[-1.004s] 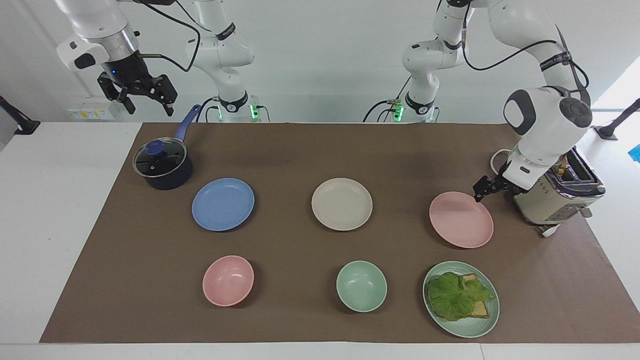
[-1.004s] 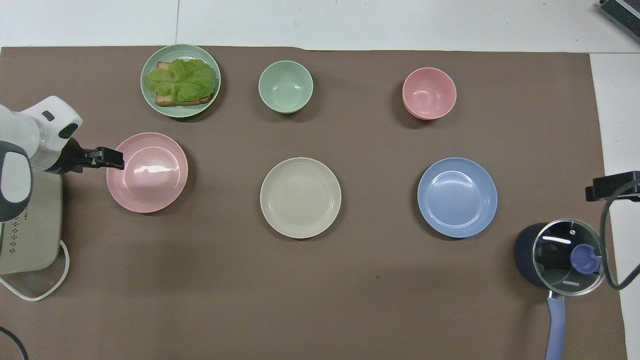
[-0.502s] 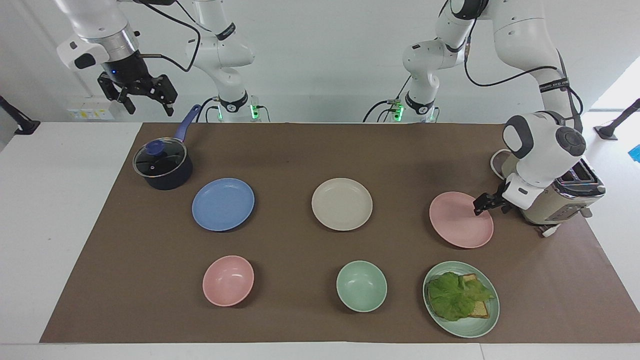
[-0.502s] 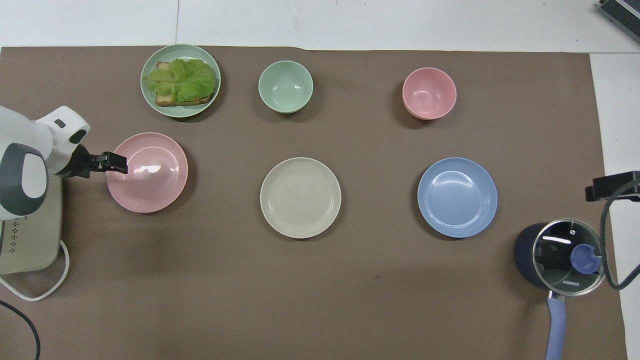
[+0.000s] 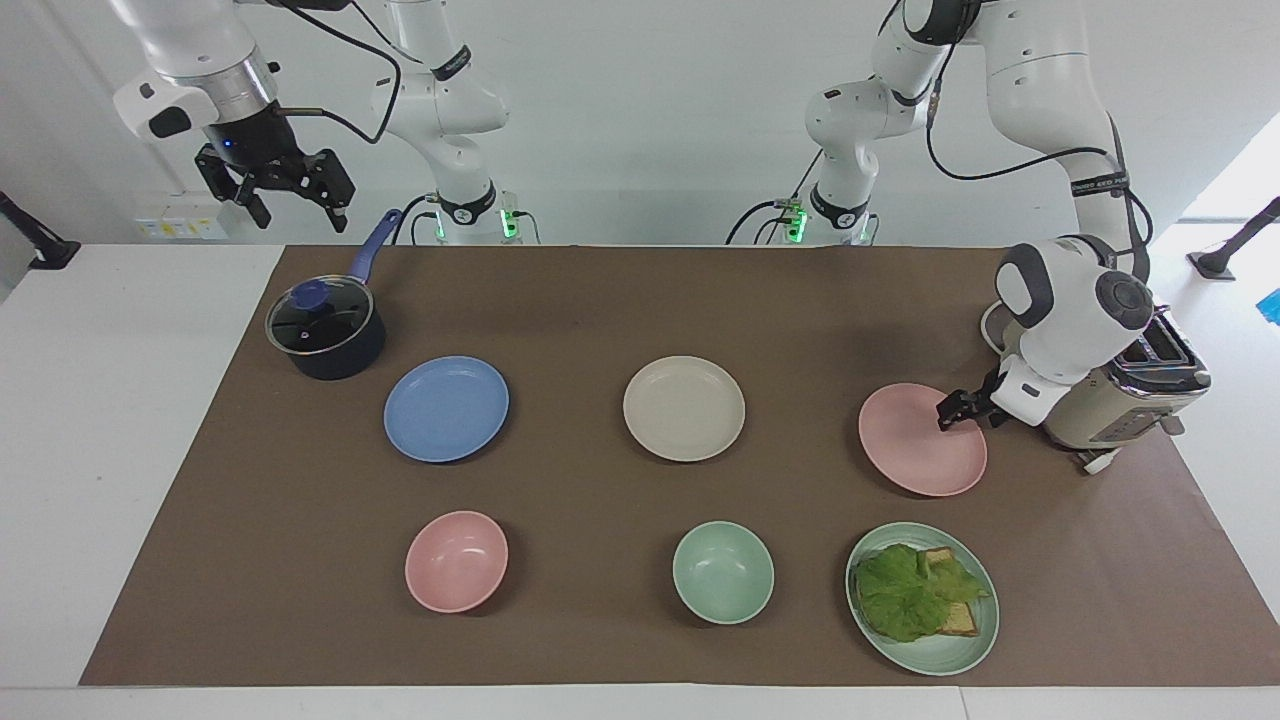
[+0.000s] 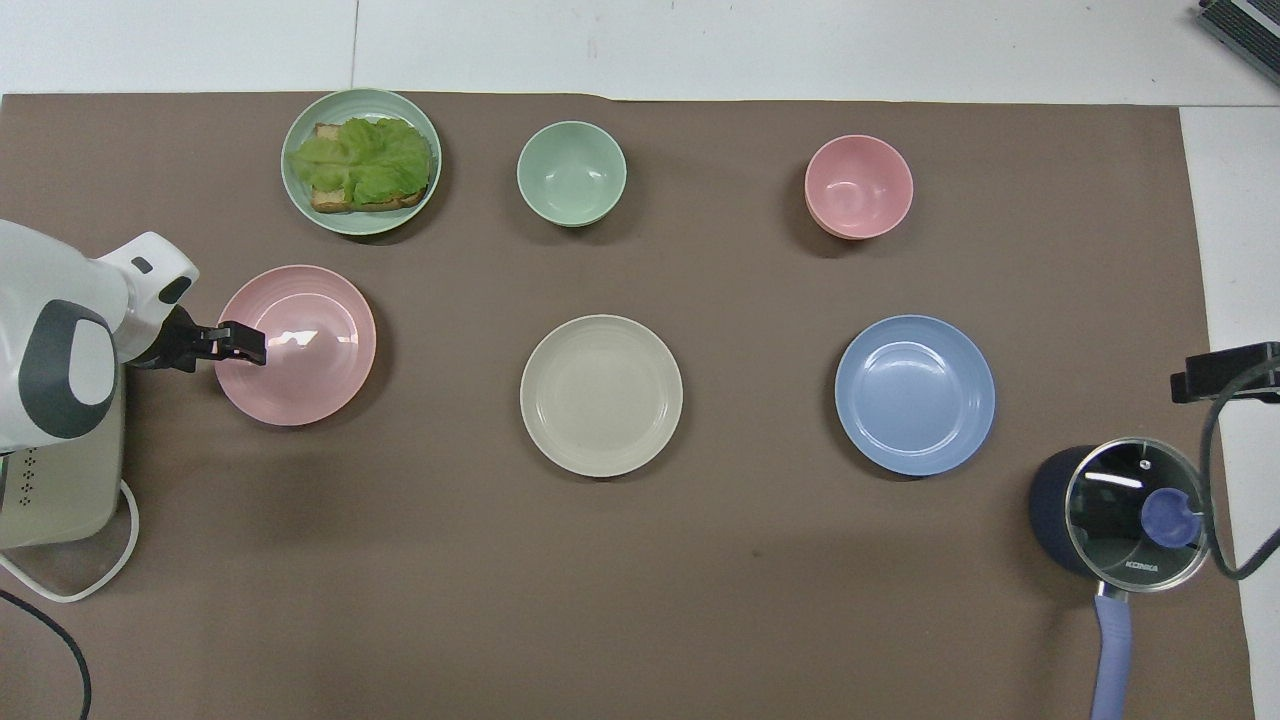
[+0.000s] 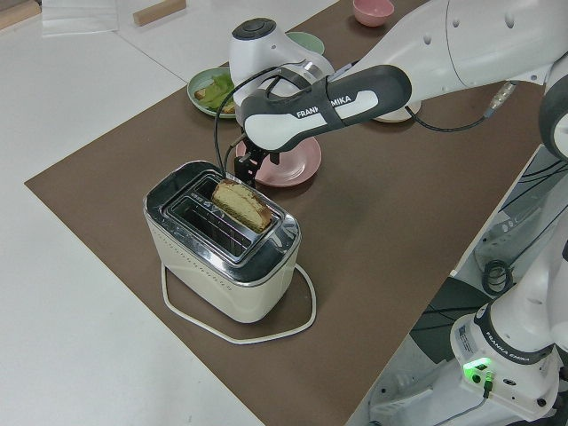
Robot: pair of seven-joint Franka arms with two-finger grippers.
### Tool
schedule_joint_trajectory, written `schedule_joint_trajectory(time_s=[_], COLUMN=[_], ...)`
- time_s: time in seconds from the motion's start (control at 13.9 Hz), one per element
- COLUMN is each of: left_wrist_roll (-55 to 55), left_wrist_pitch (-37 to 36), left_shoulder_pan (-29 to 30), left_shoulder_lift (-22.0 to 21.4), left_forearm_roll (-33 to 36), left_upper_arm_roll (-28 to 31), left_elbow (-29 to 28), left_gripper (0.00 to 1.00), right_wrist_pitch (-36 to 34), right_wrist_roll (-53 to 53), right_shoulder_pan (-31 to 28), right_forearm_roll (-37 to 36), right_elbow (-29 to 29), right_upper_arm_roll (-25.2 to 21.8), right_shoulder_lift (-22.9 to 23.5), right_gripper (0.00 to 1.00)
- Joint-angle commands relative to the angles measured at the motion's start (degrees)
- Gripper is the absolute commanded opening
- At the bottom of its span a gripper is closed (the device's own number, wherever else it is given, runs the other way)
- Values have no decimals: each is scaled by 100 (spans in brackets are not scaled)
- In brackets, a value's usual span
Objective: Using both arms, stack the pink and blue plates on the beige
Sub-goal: 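Reach the left gripper to the rim of the pink plate, then grasp the pink plate rim with the left gripper and lift it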
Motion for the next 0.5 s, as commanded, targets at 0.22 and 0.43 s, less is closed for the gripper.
schedule_joint_trajectory(time_s=[0.22, 0.43], left_wrist_roll=[50, 68], left_wrist_pitch=[142, 55], left_shoulder_pan=[54, 54], left_shoulder_lift=[-62, -62], left_forearm_roll=[102, 102], left_upper_arm_roll=[-22, -31], left_elbow=[-145, -119], left_gripper=[0, 0], right_wrist_pitch=[-81, -81], right_wrist_roll=[-74, -74], right_shoulder_pan=[-36, -36], right_forearm_roll=[-19, -10], right_elbow=[4, 4], right_upper_arm_roll=[13, 13], right_shoulder_lift=[-11, -11], right_gripper=[100, 100])
